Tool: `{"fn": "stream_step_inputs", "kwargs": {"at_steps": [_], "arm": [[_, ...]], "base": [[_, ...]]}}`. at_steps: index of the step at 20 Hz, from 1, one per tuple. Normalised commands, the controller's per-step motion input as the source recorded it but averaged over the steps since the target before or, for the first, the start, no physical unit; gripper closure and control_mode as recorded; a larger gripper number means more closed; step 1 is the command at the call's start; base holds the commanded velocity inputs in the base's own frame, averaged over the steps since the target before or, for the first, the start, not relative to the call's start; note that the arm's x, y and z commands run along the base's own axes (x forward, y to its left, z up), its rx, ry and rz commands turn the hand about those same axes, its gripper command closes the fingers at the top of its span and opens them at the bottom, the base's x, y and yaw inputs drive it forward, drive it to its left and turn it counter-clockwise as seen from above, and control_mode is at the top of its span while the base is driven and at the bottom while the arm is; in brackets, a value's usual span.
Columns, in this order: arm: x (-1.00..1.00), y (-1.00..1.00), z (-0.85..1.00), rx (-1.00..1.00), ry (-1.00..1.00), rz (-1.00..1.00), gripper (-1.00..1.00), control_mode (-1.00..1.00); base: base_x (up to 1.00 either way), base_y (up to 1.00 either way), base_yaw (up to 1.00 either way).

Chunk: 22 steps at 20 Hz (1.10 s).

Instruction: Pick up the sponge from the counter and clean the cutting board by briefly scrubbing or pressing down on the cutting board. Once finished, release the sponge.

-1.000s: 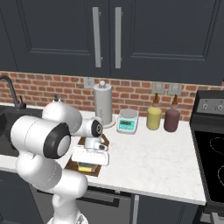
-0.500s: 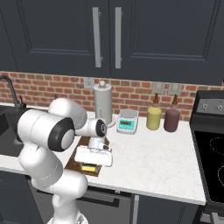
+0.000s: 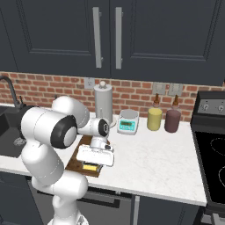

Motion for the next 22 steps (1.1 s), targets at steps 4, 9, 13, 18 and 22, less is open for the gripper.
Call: {"fn": "stream_step_inputs", "kwargs": {"at_steps": [4,9,13,18,22], "arm": [[0.31,0.0,-0.09,0.0,0.0,-0.02,1.0,-1.0],[0.48,0.0,-0.21,0.0,0.0,-0.01,1.0,-1.0],[0.54,0.0,-0.18,0.0,0.0,0.0,1.0,-1.0],[0.46,0.0,-0.15,0.0,0.0,0.0,1.0,-1.0],[0.56,0.0,-0.18,0.0,0.0,0.0,1.0,-1.0]], "base": [[0.0,0.0,0.0],[0.0,0.0,0.0],[0.0,0.0,0.0],[0.0,0.0,0.0],[0.0,0.0,0.0]]}}
